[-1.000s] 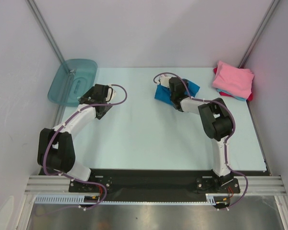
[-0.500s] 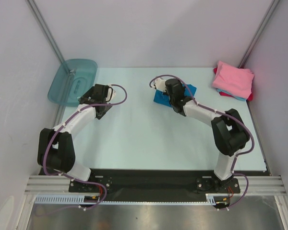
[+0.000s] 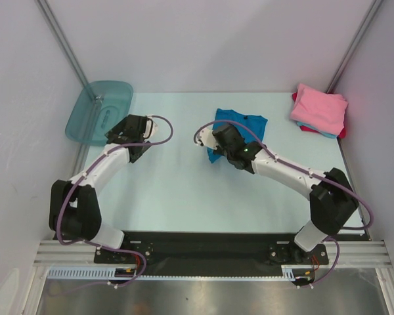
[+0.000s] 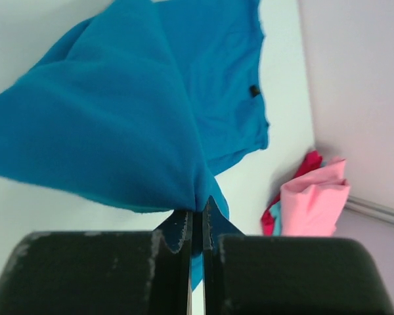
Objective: Fold and stack the t-shirts
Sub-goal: Fold the tshirt
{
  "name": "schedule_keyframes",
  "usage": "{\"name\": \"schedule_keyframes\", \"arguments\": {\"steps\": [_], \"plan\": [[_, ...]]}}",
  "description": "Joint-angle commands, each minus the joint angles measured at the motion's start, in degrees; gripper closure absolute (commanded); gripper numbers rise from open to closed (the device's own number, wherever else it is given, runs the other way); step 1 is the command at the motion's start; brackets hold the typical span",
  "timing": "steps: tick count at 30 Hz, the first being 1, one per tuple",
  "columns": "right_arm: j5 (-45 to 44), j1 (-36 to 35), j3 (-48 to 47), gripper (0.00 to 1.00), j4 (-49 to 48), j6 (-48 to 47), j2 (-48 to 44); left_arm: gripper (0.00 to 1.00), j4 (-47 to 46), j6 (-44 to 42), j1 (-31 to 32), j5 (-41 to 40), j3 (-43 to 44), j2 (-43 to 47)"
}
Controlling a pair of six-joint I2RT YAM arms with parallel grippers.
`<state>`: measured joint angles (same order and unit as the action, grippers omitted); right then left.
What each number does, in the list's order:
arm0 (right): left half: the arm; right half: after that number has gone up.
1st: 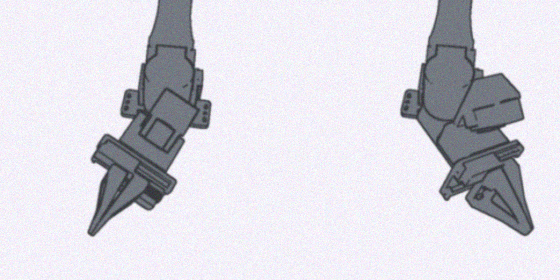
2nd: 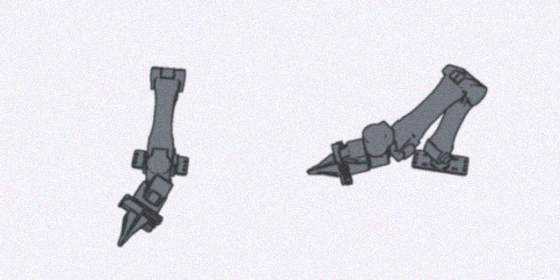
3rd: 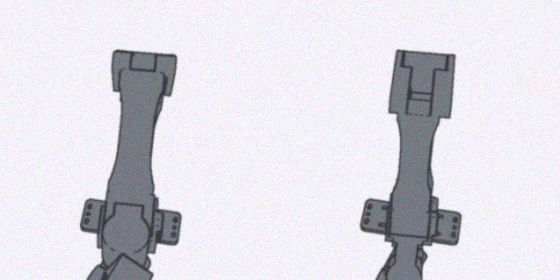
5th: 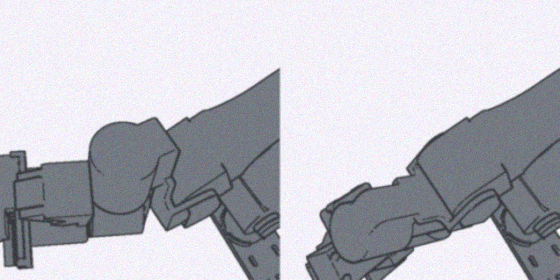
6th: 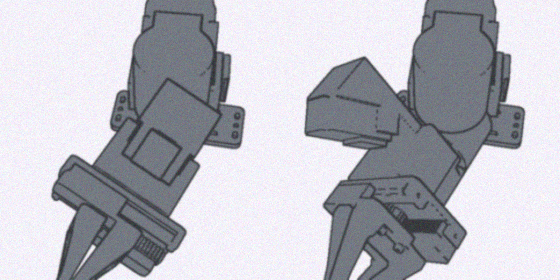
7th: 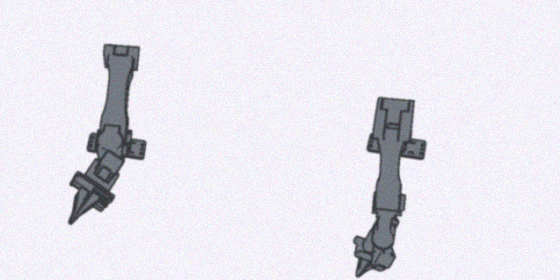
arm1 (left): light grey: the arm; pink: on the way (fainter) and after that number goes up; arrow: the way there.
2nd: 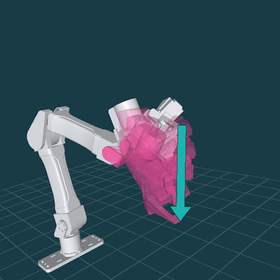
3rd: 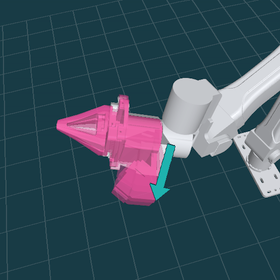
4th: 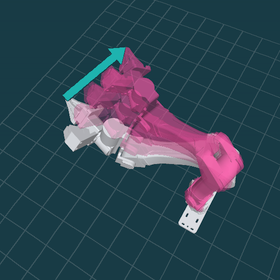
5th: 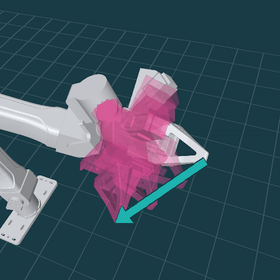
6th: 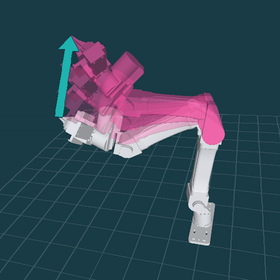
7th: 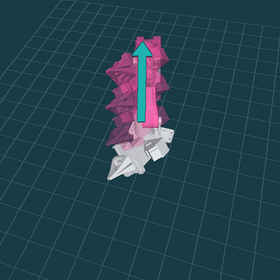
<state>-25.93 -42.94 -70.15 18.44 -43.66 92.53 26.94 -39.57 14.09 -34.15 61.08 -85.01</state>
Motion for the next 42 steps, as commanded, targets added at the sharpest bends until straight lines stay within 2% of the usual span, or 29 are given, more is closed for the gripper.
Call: {"name": "schedule_keyframes", "arguments": {"steps": [1,7,13,16,21,30,35,37,42], "plan": [[0.4,-1.4,0.5,1.00,9.0,4.8,-3.7,0.00,-0.4,-1.7,0.3,-1.1,1.3,3.5],[-0.5,-3.4,2.6,1.00,15.7,7.8,-6.7,0.00,-1.7,-2.1,0.3,0.0,-0.5,4.4],[6.9,-7.4,3.6,1.00,21.4,10.3,-8.6,0.00,-3.4,-4.2,0.3,0.1,-2.8,4.2],[10.8,-8.7,2.6,1.00,22.7,12.4,-7.2,0.00,-3.4,-4.1,0.3,-0.3,-2.3,2.6],[12.3,-10.7,3.3,1.00,22.3,13.9,-4.7,0.00,-3.5,-4.4,0.3,-0.5,-1.1,0.9],[17.4,-16.6,3.0,1.00,28.5,15.8,-2.3,0.00,-4.0,-6.5,0.3,0.0,-3.6,4.5],[13.3,-14.8,2.5,1.00,24.7,15.4,-2.4,0.00,-5.1,-7.0,0.2,-0.3,-5.6,5.8],[6.7,-13.8,2.6,1.00,21.3,14.0,-2.6,0.00,-5.1,-6.9,0.2,-0.2,-6.3,6.1],[-2.4,-8.8,2.2,1.00,10.8,6.8,-1.1,0.00,-5.1,-6.7,0.2,-0.4,-6.3,6.1]]}}
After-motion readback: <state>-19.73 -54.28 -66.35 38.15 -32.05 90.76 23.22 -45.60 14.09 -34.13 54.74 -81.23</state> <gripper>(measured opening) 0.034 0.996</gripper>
